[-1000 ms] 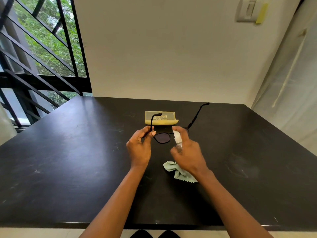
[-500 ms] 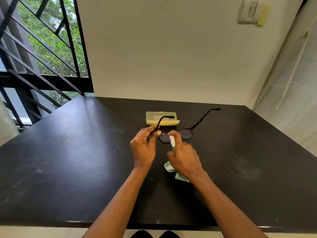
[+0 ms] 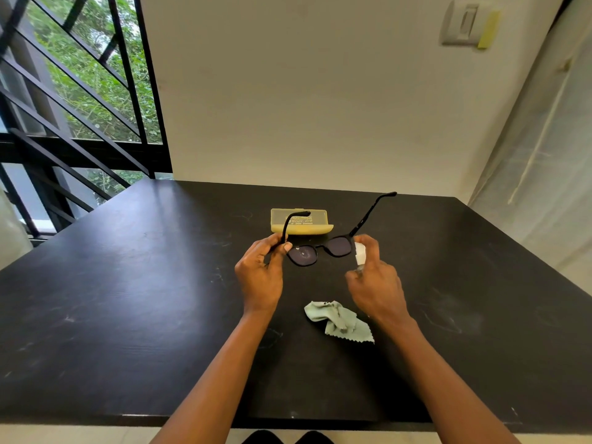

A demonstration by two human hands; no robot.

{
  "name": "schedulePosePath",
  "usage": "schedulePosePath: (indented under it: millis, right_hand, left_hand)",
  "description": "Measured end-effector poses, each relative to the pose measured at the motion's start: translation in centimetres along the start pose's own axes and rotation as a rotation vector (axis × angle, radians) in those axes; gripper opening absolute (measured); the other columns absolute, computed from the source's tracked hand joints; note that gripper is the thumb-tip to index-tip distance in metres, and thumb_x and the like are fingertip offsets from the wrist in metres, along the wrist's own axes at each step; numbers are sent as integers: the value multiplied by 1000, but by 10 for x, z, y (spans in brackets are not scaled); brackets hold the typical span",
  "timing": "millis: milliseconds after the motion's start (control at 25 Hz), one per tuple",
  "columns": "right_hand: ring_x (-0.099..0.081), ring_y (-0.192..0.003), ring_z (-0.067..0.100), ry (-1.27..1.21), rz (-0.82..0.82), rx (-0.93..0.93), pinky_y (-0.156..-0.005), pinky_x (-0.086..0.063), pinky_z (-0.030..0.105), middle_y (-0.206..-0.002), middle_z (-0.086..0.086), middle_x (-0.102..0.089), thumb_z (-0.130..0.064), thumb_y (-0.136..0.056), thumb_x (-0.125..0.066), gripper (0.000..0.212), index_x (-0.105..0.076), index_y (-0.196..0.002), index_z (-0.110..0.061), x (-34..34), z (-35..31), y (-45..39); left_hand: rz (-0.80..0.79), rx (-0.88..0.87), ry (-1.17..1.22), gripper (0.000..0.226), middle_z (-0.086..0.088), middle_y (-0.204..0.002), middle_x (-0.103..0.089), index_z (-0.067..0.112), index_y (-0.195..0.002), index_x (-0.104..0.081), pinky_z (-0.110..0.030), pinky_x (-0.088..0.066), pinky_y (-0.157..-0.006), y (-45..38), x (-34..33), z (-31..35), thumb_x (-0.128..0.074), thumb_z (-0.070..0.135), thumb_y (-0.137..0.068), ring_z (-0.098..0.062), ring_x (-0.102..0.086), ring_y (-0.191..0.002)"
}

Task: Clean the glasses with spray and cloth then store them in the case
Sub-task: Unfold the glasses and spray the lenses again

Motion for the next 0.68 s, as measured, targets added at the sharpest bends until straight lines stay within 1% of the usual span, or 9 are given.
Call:
schedulePosePath:
  millis: [160,240,320,400,440,520,560,600,680]
  right_hand:
    - [-52,-63,20,-26,20,6,-54,-36,26,-78,9,-55,-10,-85,-53,56,-28,-133,-25,-3,5,4]
    - [-52,-60,18,-89,74,27,-54,-37,26,-75,9,-56,-8,-84,-55,57,-30,-133,-24,-5,9,6]
    - [-53,-61,19,-158,139,26,-56,-41,28,-77,10,-57,-7,-83,-56,60,-30,-134,-25,-6,17,4]
    - [-55,-67,22,-209,198,22,-58,-42,29,-88,14,-58,-7,-83,-57,63,-26,-134,-28,-3,28,0]
    - [-56,-75,25,-235,216,26,-61,-42,29,-99,17,-56,-6,-83,-56,66,-22,-134,-30,-2,34,-2]
    - [-53,-97,29,-277,233,49,-72,-43,30,-124,21,-44,-1,-85,-55,70,-17,-131,-38,2,45,-7]
    - [-49,-106,30,-279,240,60,-78,-42,30,-132,20,-37,2,-86,-54,71,-16,-128,-40,4,49,-10]
    - [-46,-111,30,-274,245,63,-81,-41,30,-135,21,-33,3,-86,-54,71,-16,-126,-42,5,53,-13]
    - [-45,-110,27,-268,243,43,-82,-39,29,-136,21,-32,3,-87,-54,70,-15,-124,-42,6,57,-19]
  left_hand:
    - [4,13,-1,27,-7,-96,-69,2,-104,-67,-5,-49,-76,-1,0,-2,-69,5,-78,-3,-61,-84]
    - [4,17,-2,27,-9,-97,-69,2,-104,-67,-6,-49,-77,-1,0,-4,-69,5,-78,-5,-62,-85]
    - [4,21,0,27,-11,-97,-70,2,-104,-68,-7,-50,-76,-1,1,-5,-69,6,-78,-6,-63,-85]
    - [5,21,-6,26,-10,-96,-70,2,-104,-68,-5,-49,-75,-1,1,-5,-69,7,-78,-5,-62,-84]
    - [7,24,-7,26,-9,-96,-69,2,-104,-68,-5,-48,-75,-1,1,-5,-69,7,-78,-3,-62,-84]
    - [6,24,-5,26,-5,-95,-68,2,-104,-68,-3,-47,-75,0,1,-3,-69,6,-78,2,-60,-83]
    - [2,22,-4,26,-2,-94,-66,1,-104,-67,-2,-47,-75,0,1,-3,-69,6,-78,4,-59,-84]
    - [0,21,-5,27,-1,-94,-65,1,-104,-67,-2,-46,-74,1,1,-3,-69,5,-78,6,-59,-84]
    - [0,21,-11,27,0,-93,-64,1,-104,-67,-2,-46,-74,2,1,-4,-69,5,-78,7,-58,-84]
Point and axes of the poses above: each hand's wrist, its own y-axis away from the middle knuckle, its own x-axis out of the back of the hand, z = x × y, the point moved 1 cm from there along -y, towards the middle knuckle
